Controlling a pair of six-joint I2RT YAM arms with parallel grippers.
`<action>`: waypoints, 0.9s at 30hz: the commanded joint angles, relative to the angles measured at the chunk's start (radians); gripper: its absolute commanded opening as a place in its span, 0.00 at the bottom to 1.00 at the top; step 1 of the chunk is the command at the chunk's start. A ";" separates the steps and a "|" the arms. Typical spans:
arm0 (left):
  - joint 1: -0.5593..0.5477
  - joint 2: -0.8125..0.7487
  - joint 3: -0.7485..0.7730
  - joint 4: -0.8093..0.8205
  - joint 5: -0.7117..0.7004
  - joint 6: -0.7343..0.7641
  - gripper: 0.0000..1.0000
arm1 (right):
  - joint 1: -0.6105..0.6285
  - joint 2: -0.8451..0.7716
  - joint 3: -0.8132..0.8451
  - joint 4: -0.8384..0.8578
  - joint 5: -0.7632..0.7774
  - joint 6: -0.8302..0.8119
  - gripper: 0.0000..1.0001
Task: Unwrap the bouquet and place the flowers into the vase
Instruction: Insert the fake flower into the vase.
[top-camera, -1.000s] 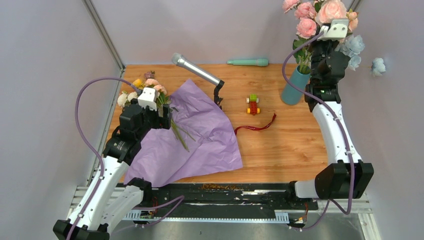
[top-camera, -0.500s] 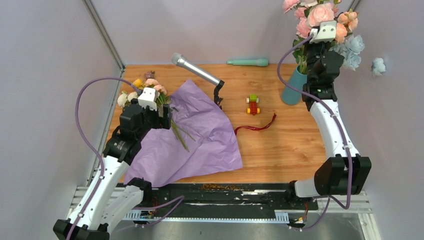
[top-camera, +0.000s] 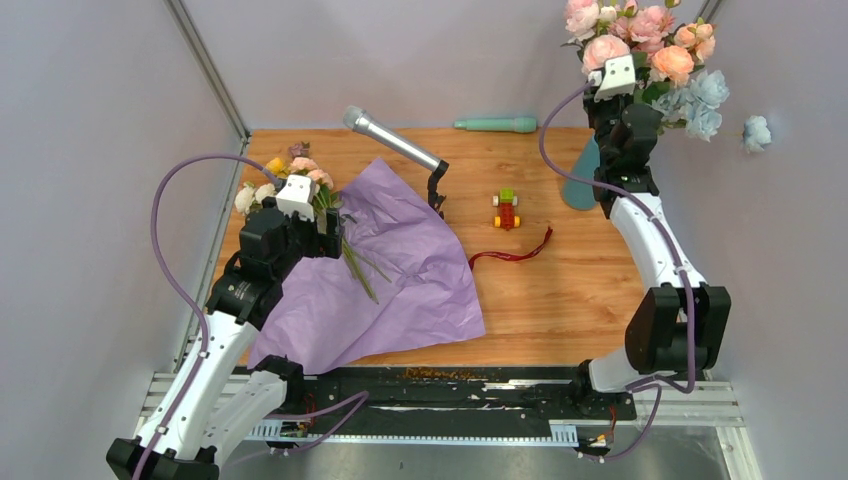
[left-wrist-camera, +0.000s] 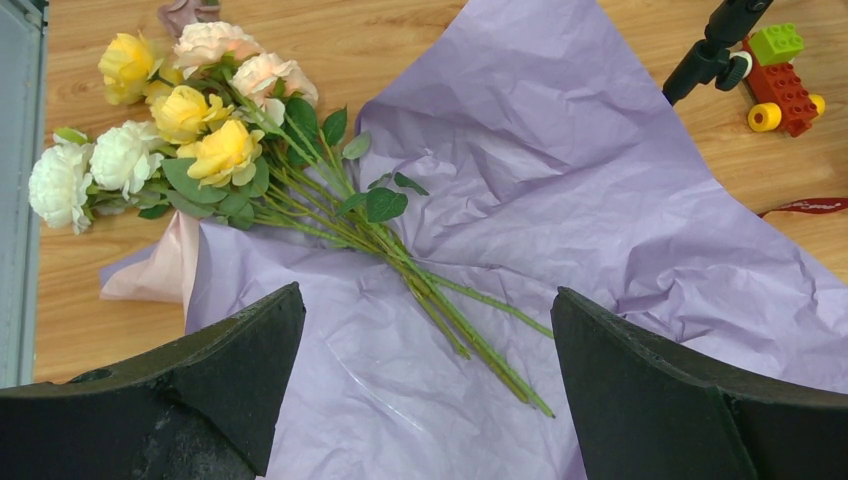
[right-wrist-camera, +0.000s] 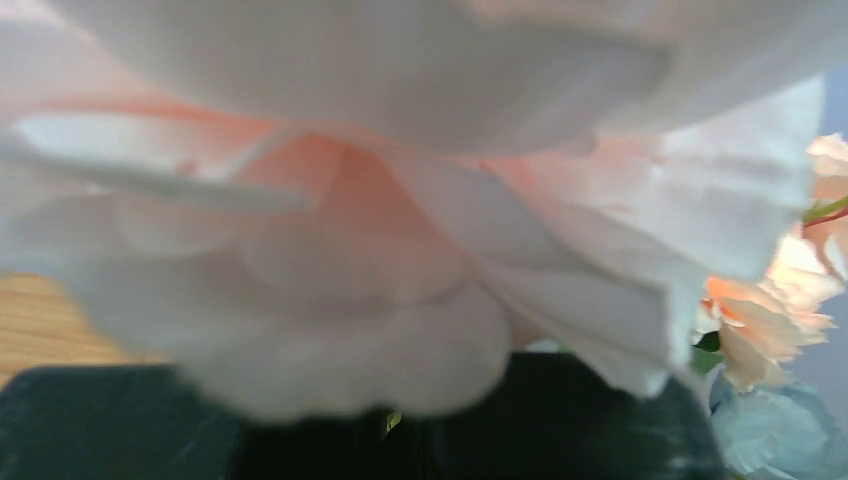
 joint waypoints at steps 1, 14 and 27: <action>0.006 -0.007 0.000 0.016 0.002 -0.002 1.00 | -0.005 0.021 -0.001 -0.023 -0.019 -0.047 0.00; 0.006 -0.003 -0.002 0.017 0.005 -0.004 1.00 | -0.005 0.087 -0.016 -0.053 -0.036 -0.104 0.00; 0.006 0.002 -0.002 0.015 0.008 -0.004 1.00 | -0.005 0.136 -0.007 -0.090 -0.037 -0.085 0.16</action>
